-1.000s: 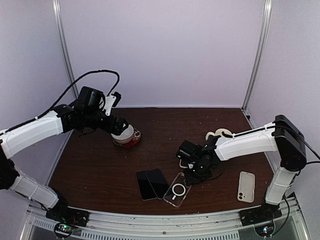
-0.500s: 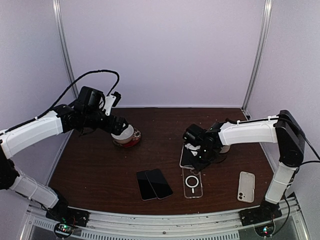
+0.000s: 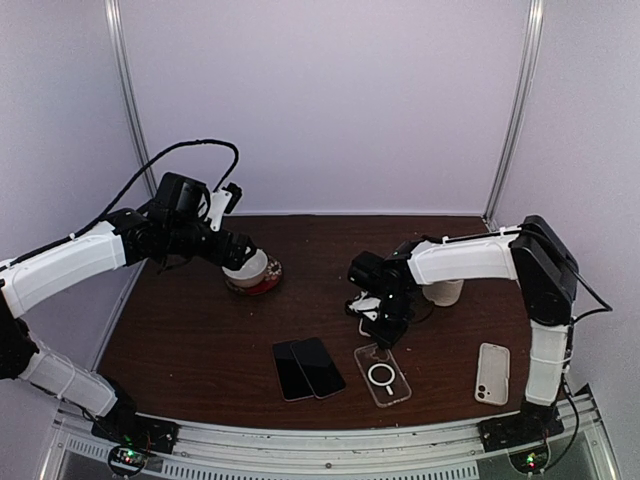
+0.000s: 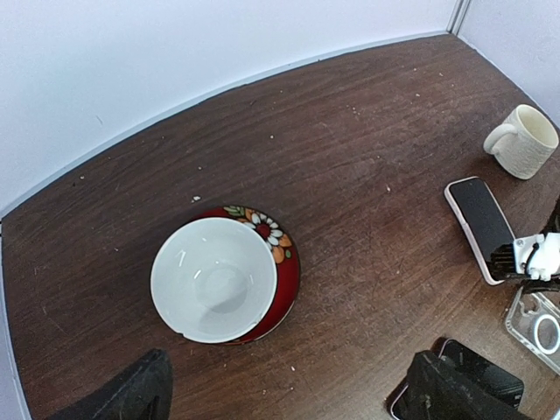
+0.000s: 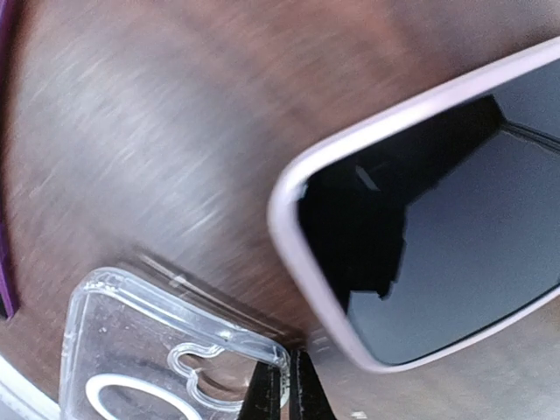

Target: Put the phone into the phone case

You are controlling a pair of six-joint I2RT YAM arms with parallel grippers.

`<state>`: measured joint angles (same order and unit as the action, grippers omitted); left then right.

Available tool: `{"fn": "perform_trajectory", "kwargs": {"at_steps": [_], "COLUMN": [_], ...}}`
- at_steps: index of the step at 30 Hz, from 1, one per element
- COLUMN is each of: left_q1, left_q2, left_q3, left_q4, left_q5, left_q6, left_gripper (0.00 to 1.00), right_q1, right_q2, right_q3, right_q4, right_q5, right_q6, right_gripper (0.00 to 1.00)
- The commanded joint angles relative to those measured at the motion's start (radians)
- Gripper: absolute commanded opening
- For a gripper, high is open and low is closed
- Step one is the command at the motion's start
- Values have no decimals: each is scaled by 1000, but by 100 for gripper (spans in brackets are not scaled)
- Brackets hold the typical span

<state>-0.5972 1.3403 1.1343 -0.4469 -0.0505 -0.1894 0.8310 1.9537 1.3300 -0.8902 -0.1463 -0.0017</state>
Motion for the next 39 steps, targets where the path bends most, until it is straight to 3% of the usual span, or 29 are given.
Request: {"fn": "perform_trajectory", "kwargs": {"at_steps": [1, 6, 11, 21, 25, 27, 28, 29, 31, 35, 37, 39], "left_q1": [5, 5, 5, 6, 6, 5, 6, 6, 6, 6, 5, 5], "left_q2": [-17, -20, -25, -14, -7, -10, -13, -16, -23, -32, -32, -37], "left_q3": [-5, -5, -8, -8, -7, -7, -5, -6, -8, -10, -7, -2], "left_q4": [25, 23, 26, 28, 28, 25, 24, 25, 26, 29, 23, 20], "left_q5": [-15, -34, -33, -15, -1, -8, -11, -13, -18, -30, -40, -37], "left_q6": [15, 22, 23, 15, 11, 10, 11, 13, 15, 14, 5, -5], "left_gripper": [98, 98, 98, 98, 98, 98, 98, 98, 98, 98, 98, 97], "right_q1": [-58, -100, -100, 18, 18, 24, 30, 45, 96, 166, 135, 103], "right_q2": [125, 175, 191, -85, -75, -69, -76, -93, -143, -294, -390, -469], "right_q3": [115, 269, 362, -26, 29, 99, 131, 156, 163, 66, 4, -113], "right_q4": [-4, 14, -74, 74, 36, -37, -66, -88, -59, 288, 467, 730], "right_q5": [277, 399, 366, 165, 235, 298, 332, 377, 393, 195, 270, 455], "right_q6": [-7, -80, -156, 75, 85, 100, 113, 129, 186, 177, 120, 154], "right_gripper": [0, 0, 0, 1, 34, 68, 94, 99, 99, 99, 99, 99]}}
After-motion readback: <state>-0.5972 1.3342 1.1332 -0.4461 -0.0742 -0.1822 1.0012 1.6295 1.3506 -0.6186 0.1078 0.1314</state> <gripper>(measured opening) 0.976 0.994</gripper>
